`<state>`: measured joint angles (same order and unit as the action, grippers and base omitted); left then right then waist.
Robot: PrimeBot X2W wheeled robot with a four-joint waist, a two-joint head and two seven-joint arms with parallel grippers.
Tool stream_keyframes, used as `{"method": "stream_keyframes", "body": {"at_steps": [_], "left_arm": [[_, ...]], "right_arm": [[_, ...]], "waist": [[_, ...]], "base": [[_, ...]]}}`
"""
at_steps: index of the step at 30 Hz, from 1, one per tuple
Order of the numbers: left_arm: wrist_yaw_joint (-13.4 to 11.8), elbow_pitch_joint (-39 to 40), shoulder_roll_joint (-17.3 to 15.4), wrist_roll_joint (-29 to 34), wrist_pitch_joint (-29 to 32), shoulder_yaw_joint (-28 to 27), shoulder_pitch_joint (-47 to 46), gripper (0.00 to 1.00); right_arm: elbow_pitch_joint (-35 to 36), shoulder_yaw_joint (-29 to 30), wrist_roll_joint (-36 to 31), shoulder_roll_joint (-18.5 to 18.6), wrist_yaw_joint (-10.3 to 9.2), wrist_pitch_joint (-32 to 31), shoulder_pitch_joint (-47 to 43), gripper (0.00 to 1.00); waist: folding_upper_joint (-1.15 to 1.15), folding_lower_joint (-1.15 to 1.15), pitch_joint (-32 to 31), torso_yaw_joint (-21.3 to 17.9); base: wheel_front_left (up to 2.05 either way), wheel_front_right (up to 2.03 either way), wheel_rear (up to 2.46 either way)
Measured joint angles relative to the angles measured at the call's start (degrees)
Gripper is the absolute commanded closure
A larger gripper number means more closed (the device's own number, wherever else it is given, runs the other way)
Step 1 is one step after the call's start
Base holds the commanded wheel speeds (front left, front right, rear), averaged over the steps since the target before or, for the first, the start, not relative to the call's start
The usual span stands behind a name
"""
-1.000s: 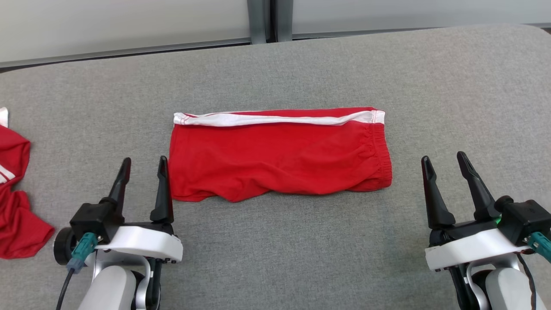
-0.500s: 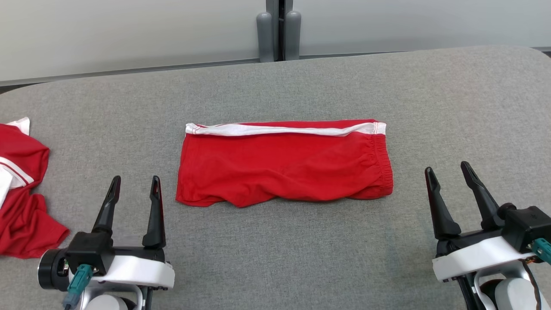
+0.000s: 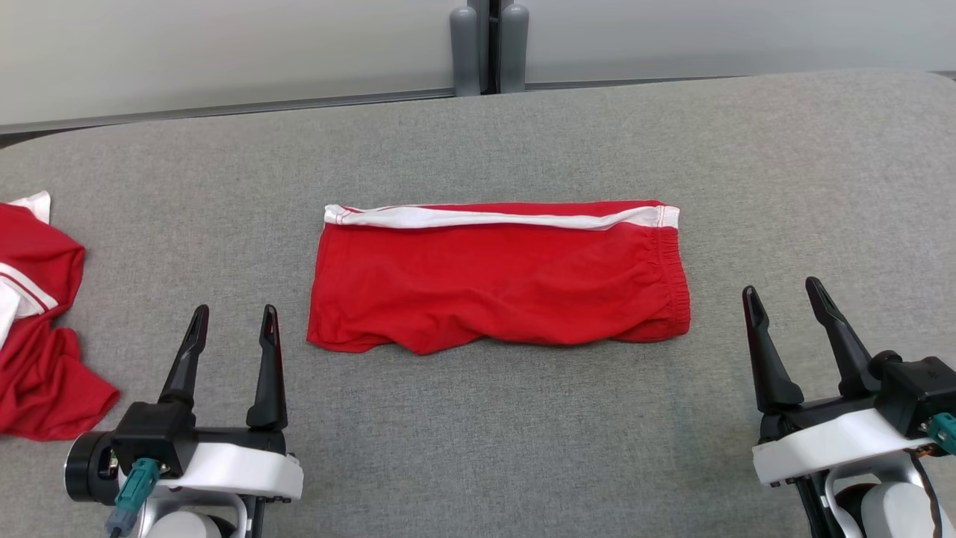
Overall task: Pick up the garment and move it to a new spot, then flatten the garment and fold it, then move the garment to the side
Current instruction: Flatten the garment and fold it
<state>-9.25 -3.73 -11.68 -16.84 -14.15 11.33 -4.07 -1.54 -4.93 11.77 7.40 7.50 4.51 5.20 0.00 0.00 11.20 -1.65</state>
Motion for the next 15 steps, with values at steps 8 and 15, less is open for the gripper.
{"method": "stream_keyframes", "body": {"at_steps": [8, 15], "left_arm": [[0.4, 0.7, 0.5, -0.2, 0.0, 1.3, -2.7, 0.00], [1.5, -0.2, 2.8, -0.3, -0.3, 3.0, -6.5, 0.00]], "right_arm": [[-2.7, 0.0, 0.5, 0.1, 0.00, -0.6, 1.7, 0.00], [-14.5, -2.6, 2.3, 0.2, 0.00, -1.0, 10.1, 0.00]], "waist": [[0.00, 0.00, 2.9, 1.4], [0.00, 0.00, 7.8, 4.7]], "base": [[0.00, 0.00, 0.00], [0.00, 0.00, 0.00]]}}
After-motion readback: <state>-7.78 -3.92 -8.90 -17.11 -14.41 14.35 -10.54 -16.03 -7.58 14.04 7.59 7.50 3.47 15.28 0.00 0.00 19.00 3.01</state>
